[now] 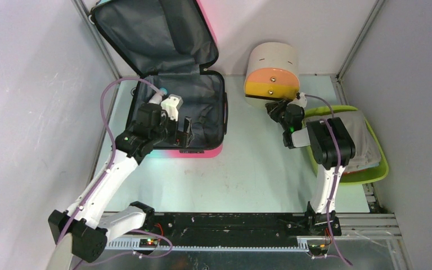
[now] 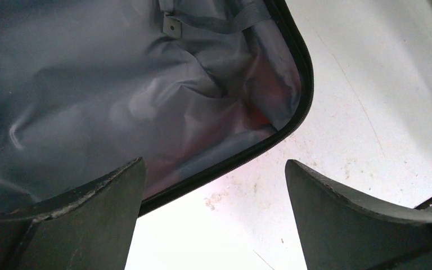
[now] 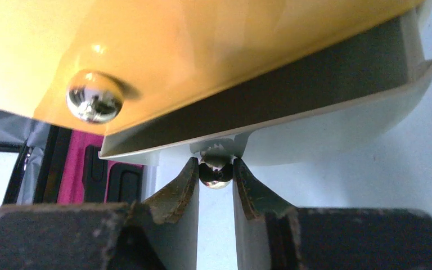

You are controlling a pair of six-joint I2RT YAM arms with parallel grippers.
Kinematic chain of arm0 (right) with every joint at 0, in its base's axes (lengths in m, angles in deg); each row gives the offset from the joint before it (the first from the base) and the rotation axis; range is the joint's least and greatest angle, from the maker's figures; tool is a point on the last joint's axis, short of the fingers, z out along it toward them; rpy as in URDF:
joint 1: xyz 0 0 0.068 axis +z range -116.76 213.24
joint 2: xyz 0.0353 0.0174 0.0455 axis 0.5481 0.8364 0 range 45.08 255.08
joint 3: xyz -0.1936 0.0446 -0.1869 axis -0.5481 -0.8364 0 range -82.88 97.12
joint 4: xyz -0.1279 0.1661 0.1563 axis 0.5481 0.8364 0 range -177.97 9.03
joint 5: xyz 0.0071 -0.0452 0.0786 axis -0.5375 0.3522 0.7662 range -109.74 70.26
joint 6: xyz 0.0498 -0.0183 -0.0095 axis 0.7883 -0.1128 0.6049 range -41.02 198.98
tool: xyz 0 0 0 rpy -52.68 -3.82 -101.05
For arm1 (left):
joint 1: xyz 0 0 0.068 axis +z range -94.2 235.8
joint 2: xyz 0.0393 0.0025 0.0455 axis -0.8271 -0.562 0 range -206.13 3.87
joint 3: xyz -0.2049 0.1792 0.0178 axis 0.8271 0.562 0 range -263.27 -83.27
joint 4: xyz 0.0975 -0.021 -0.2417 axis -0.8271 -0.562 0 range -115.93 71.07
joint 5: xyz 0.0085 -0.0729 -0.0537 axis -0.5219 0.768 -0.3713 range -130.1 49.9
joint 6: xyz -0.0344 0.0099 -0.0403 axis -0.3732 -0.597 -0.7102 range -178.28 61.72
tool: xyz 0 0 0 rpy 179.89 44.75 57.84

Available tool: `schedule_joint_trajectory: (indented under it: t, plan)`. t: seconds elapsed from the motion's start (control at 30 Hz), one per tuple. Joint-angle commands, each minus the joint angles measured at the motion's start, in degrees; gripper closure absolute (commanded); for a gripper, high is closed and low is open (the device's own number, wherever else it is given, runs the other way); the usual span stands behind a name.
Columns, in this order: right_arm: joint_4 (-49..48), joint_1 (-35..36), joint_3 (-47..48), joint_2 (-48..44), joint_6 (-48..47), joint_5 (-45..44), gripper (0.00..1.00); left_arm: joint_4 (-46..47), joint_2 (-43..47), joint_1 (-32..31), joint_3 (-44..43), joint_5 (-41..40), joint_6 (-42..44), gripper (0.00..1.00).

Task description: Open, take out, and arrange the luggage

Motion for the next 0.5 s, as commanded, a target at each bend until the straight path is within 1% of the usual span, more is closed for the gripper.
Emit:
schedule_joint_trajectory:
  t: [0.0, 0.13, 0.37, 0.47]
  plan:
    - [-1.5, 2.1, -3.2, -4.6, -0.7, 0.9, 0.83, 3.2, 1.8, 0.9, -0.8, 1.4, -0.9, 0.00]
    - [-0.7, 3.3, -5.4, -6.9, -1.4, 1.5, 0.83, 3.5, 2.0, 1.1, -0.5, 1.4, -0.9, 0.00]
    - [2.1, 6.2, -10.6, -13.4, -1.6, -0.9, 0.83, 3.7, 1.8, 1.5, -0.3, 1.3, -1.1, 0.00]
    - [3.2, 8.5, -11.5, -14.7, -1.8, -1.9, 0.82, 3.8, 1.7, 1.5, -0.1, 0.5, -1.0, 0.00]
